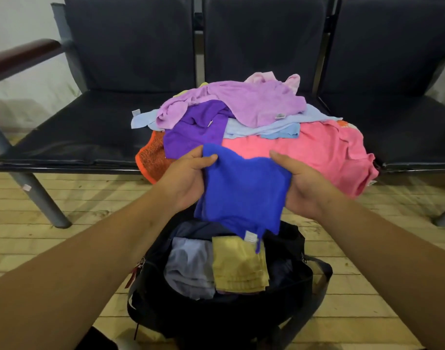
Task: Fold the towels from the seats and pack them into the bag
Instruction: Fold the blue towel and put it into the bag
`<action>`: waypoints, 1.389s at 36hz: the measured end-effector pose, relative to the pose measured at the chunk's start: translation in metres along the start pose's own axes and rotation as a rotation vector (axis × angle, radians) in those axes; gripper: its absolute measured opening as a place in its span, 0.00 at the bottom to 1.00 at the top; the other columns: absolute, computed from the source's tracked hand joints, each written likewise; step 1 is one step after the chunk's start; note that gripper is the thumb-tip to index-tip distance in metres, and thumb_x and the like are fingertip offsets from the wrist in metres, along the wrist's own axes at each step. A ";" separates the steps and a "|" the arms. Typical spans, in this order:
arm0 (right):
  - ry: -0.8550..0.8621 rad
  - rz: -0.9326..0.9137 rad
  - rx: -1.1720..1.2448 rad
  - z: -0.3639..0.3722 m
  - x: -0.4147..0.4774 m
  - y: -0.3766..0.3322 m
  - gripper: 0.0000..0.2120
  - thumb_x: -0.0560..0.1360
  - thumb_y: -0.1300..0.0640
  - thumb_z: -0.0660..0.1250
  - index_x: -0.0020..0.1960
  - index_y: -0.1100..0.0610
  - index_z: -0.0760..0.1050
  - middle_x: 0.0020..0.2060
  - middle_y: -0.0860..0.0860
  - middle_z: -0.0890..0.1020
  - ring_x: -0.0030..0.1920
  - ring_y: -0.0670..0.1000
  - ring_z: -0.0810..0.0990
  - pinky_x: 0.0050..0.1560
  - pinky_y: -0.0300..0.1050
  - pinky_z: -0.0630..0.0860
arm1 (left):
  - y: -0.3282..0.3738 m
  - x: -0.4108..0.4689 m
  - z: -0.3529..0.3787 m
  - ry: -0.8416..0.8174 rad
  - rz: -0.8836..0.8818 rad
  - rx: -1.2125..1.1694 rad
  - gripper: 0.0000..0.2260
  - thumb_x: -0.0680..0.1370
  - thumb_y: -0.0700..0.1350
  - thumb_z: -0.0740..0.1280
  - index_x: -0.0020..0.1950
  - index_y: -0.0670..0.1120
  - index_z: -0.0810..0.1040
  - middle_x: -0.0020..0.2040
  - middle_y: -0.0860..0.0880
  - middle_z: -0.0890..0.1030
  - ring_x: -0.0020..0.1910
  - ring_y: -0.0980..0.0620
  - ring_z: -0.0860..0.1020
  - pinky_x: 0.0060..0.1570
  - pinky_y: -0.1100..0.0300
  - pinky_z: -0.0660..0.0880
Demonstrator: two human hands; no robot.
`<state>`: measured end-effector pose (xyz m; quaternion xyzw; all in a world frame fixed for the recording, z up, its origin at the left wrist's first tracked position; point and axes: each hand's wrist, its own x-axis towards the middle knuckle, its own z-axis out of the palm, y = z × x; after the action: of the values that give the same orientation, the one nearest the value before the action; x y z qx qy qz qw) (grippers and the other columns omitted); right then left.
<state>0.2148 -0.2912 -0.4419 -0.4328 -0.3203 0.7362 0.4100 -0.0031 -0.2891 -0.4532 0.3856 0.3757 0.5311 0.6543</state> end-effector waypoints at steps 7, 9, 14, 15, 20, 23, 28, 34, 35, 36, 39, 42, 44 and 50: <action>0.121 0.050 0.022 -0.034 0.044 0.078 0.19 0.77 0.59 0.67 0.66 0.67 0.76 0.60 0.61 0.82 0.58 0.56 0.83 0.52 0.45 0.82 | -0.074 0.006 -0.042 0.115 -0.155 0.216 0.12 0.79 0.29 0.57 0.53 0.41 0.77 0.46 0.47 0.84 0.47 0.51 0.81 0.51 0.61 0.77; 0.182 0.050 -0.048 -0.048 0.052 0.100 0.17 0.75 0.62 0.70 0.62 0.68 0.78 0.57 0.63 0.84 0.55 0.59 0.84 0.48 0.47 0.83 | -0.100 0.007 -0.056 0.190 -0.213 0.252 0.13 0.80 0.30 0.57 0.54 0.42 0.78 0.48 0.44 0.84 0.50 0.46 0.80 0.53 0.58 0.77; 0.371 0.043 -0.248 -0.079 0.071 0.147 0.06 0.73 0.66 0.74 0.49 0.63 0.82 0.42 0.58 0.86 0.44 0.58 0.85 0.46 0.48 0.83 | -0.169 0.009 -0.083 0.269 -0.369 0.312 0.11 0.82 0.35 0.60 0.58 0.44 0.80 0.54 0.42 0.83 0.51 0.49 0.82 0.49 0.59 0.81; 0.388 0.055 -0.288 -0.084 0.075 0.155 0.05 0.73 0.65 0.74 0.49 0.62 0.82 0.41 0.57 0.86 0.43 0.57 0.84 0.47 0.48 0.82 | -0.182 0.010 -0.086 0.274 -0.399 0.325 0.11 0.82 0.35 0.59 0.59 0.43 0.79 0.53 0.42 0.82 0.47 0.51 0.81 0.42 0.63 0.80; 0.448 0.164 -0.359 -0.120 0.109 0.194 0.05 0.73 0.63 0.75 0.49 0.58 0.84 0.49 0.58 0.86 0.54 0.61 0.84 0.61 0.60 0.78 | -0.232 0.023 -0.099 0.357 -0.564 0.362 0.11 0.83 0.41 0.61 0.64 0.45 0.76 0.58 0.43 0.80 0.51 0.47 0.79 0.45 0.53 0.78; 0.512 0.259 -0.431 -0.134 0.128 0.220 0.11 0.75 0.61 0.74 0.57 0.60 0.82 0.54 0.57 0.84 0.53 0.58 0.83 0.59 0.56 0.79 | -0.253 0.028 -0.100 0.388 -0.639 0.269 0.05 0.82 0.39 0.63 0.55 0.46 0.77 0.50 0.45 0.81 0.48 0.47 0.78 0.55 0.48 0.76; 0.519 0.482 -0.494 -0.148 0.143 0.257 0.17 0.76 0.54 0.74 0.59 0.63 0.77 0.53 0.59 0.83 0.53 0.61 0.82 0.58 0.59 0.80 | -0.313 0.036 -0.117 0.338 -0.780 0.452 0.07 0.80 0.46 0.68 0.47 0.42 0.80 0.52 0.39 0.82 0.49 0.44 0.78 0.55 0.48 0.77; 0.549 0.452 -0.591 -0.154 0.154 0.272 0.12 0.77 0.58 0.72 0.56 0.64 0.77 0.53 0.59 0.82 0.46 0.55 0.80 0.52 0.52 0.80 | -0.329 0.047 -0.124 0.262 -0.768 0.749 0.07 0.79 0.42 0.68 0.41 0.44 0.76 0.52 0.34 0.82 0.52 0.39 0.80 0.57 0.47 0.76; 0.571 0.410 -0.571 -0.154 0.156 0.269 0.14 0.77 0.58 0.72 0.59 0.64 0.76 0.57 0.59 0.81 0.50 0.56 0.80 0.55 0.53 0.79 | -0.326 0.047 -0.123 0.293 -0.745 0.708 0.07 0.79 0.41 0.67 0.41 0.45 0.76 0.51 0.35 0.81 0.50 0.40 0.79 0.57 0.46 0.76; 0.603 0.368 -0.540 -0.155 0.157 0.267 0.18 0.77 0.58 0.71 0.64 0.64 0.75 0.60 0.58 0.80 0.55 0.58 0.79 0.59 0.53 0.78 | -0.324 0.047 -0.123 0.326 -0.717 0.651 0.06 0.79 0.40 0.66 0.41 0.45 0.76 0.51 0.37 0.81 0.50 0.41 0.79 0.57 0.46 0.76; 0.647 0.289 -0.519 -0.153 0.155 0.257 0.21 0.78 0.56 0.70 0.68 0.62 0.73 0.60 0.56 0.78 0.58 0.59 0.77 0.63 0.56 0.76 | -0.321 0.046 -0.120 0.388 -0.662 0.523 0.05 0.80 0.40 0.64 0.46 0.48 0.77 0.51 0.40 0.82 0.53 0.39 0.79 0.58 0.44 0.76; 0.616 0.364 -0.674 -0.154 0.146 0.254 0.14 0.78 0.60 0.68 0.60 0.66 0.75 0.56 0.61 0.80 0.53 0.60 0.79 0.60 0.59 0.78 | -0.321 0.038 -0.116 0.331 -0.718 0.628 0.02 0.78 0.42 0.67 0.47 0.45 0.75 0.49 0.41 0.80 0.49 0.42 0.78 0.52 0.49 0.76; 0.556 0.466 -0.792 -0.153 0.137 0.251 0.13 0.78 0.61 0.67 0.59 0.67 0.76 0.54 0.62 0.80 0.52 0.60 0.79 0.59 0.57 0.78 | -0.319 0.032 -0.114 0.279 -0.764 0.748 0.15 0.70 0.49 0.69 0.49 0.40 0.78 0.50 0.38 0.81 0.51 0.39 0.80 0.54 0.47 0.77; 0.375 0.624 -1.093 -0.142 0.113 0.218 0.06 0.77 0.60 0.67 0.50 0.63 0.75 0.38 0.56 0.77 0.43 0.54 0.76 0.44 0.49 0.75 | -0.274 0.027 -0.100 0.043 -0.895 1.089 0.13 0.79 0.48 0.66 0.54 0.37 0.79 0.46 0.43 0.78 0.54 0.42 0.80 0.47 0.58 0.72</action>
<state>0.2386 -0.2749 -0.7245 -0.7724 -0.4307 0.4638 -0.0532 0.0221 -0.2895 -0.7454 0.4561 0.7235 -0.0453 0.5163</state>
